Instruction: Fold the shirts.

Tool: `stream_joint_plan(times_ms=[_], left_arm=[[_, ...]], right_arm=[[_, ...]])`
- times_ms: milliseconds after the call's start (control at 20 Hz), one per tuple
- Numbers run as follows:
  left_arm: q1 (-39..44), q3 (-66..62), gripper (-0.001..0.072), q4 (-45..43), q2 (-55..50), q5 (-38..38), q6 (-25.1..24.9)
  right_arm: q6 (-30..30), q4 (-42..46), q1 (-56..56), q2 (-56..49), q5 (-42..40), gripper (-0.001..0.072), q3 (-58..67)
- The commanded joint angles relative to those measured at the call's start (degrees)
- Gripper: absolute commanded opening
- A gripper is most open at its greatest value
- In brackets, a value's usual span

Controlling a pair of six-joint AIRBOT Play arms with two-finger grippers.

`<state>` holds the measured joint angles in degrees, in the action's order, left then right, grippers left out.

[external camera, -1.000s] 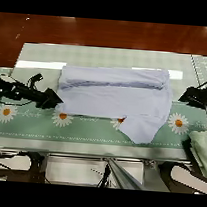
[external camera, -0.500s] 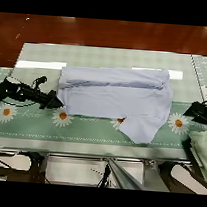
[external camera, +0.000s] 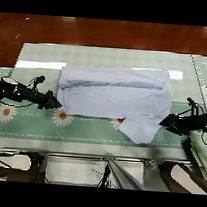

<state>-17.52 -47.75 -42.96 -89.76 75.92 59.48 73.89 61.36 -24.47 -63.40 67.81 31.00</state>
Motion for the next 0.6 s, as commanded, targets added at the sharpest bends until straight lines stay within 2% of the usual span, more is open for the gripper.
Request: stream_joint_plan(times_ms=[0,100,150,350,550], left_arm=[[-0.09,-0.07,0.0022,0.61,0.09,0.28,-0.35],[-0.09,-0.11,0.0022,1.05,0.09,0.22,-0.55],[-0.09,-0.42,0.0022,1.01,0.09,0.24,-0.81],[-0.09,-5.01,0.0021,2.08,0.5,2.71,-1.2],[-0.09,-13.66,0.0022,8.68,2.25,3.43,-1.2]], right_arm=[[4.5,-2.43,8.35,0.11,-9.11,0.0395,-2.21],[7.3,-3.04,11.43,0.13,-10.88,0.006,-1.75],[7.52,-2.97,11.78,0.2,-10.36,0.0035,-0.7],[7.39,-0.46,11.78,4.96,-9.88,0.0032,8.09],[7.56,-1.81,11.85,7.87,-14.95,0.0032,20.57]])
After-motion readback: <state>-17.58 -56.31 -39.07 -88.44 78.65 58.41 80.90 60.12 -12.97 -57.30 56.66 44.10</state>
